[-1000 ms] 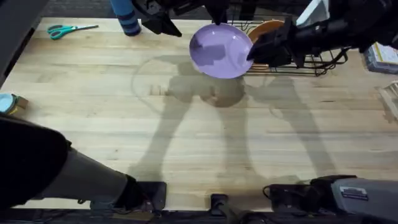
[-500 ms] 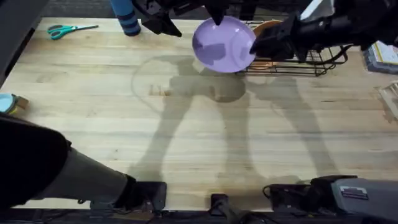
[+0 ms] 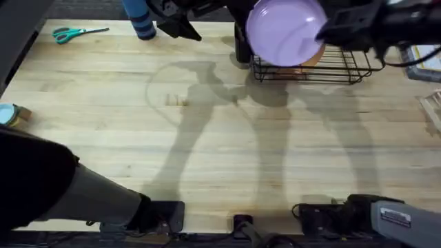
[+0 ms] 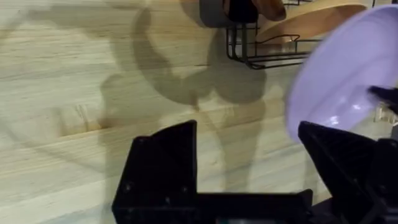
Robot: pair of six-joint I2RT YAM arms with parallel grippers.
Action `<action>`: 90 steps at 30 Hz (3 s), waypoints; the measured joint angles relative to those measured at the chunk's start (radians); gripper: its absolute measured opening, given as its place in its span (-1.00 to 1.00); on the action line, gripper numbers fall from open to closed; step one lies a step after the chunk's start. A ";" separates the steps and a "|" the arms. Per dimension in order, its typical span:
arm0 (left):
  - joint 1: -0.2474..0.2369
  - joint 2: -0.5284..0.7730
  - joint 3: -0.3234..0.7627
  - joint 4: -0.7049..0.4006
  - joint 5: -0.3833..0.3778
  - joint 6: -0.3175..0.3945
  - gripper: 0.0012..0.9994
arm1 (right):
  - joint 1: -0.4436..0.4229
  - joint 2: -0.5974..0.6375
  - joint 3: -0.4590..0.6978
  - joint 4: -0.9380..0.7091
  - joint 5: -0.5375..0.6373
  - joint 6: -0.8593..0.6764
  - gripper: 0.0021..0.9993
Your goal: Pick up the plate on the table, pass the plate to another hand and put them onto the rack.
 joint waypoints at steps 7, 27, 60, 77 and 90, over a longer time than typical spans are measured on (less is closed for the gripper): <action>0.000 0.000 0.000 0.003 0.000 0.000 0.99 | -0.060 -0.086 0.000 0.061 0.004 -0.101 -0.94; 0.000 0.000 0.000 0.042 0.000 0.000 0.99 | -0.063 0.034 0.002 0.844 0.118 -0.525 -0.94; 0.000 0.000 0.000 0.042 -0.001 0.000 0.99 | -0.089 0.385 0.313 0.819 -0.060 -0.736 -0.94; 0.000 0.000 0.000 0.029 -0.001 0.000 0.99 | -0.089 0.500 0.332 0.679 -0.100 -1.023 -0.94; 0.000 0.000 0.000 0.031 -0.001 0.000 0.99 | -0.089 0.592 0.332 0.654 -0.140 -1.143 -0.94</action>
